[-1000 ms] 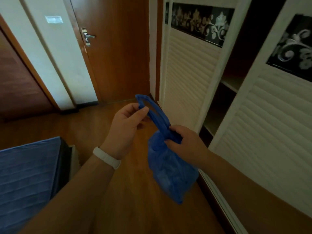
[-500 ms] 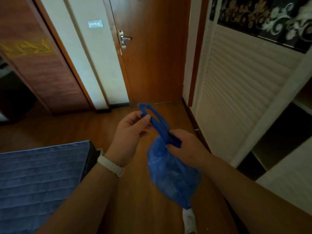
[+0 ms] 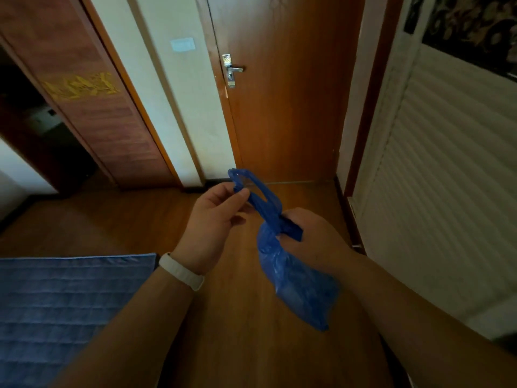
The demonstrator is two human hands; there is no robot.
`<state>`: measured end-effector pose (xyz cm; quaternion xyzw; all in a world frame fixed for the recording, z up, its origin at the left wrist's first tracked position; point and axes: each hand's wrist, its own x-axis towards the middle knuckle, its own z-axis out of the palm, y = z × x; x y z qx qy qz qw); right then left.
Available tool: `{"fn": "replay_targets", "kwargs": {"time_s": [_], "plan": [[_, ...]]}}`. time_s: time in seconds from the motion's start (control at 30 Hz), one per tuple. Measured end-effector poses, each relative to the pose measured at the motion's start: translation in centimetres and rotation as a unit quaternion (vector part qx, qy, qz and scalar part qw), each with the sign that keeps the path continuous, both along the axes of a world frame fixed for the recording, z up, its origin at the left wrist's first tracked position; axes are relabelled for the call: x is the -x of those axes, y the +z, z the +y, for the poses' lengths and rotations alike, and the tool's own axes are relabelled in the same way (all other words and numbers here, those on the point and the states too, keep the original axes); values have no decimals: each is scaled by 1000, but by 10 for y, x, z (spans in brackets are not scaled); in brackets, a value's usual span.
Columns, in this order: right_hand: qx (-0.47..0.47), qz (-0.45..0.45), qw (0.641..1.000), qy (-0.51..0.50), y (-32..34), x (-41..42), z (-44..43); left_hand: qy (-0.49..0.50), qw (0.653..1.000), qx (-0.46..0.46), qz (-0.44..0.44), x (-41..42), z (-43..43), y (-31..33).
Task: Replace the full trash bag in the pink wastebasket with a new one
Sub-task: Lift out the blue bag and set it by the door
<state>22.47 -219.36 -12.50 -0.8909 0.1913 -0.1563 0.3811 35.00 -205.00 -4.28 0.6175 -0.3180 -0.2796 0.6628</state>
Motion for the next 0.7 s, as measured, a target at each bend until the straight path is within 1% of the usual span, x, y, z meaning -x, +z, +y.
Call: {"fn": "replay_targets", "kwargs": {"time_s": [0.07,0.2,0.3,0.4,0.47,0.6,0.7], "plan": [[27,-1,1000,1,0,-20,-16,10,1000,-2,-3,-20,-11,-2],[19,-15,1000,-6,-3,-67,-38,32,999,1,24,-75,-33,-18],[76,-24,997,-8,-15,-114,-59,37,999,3,38,-128,-53,-31],[142,-21,990,-3,-21,-171,-81,27,999,8,31,-190,-75,-41],[149,-18,989,-4,-22,-216,-91,25,999,16,27,-238,-87,-44],[149,-5,989,-6,-18,-302,-111,27,997,20,68,-328,-106,-45],[149,-2,989,-14,-15,-355,-126,15,997,16,69,-384,-124,-41]]}}
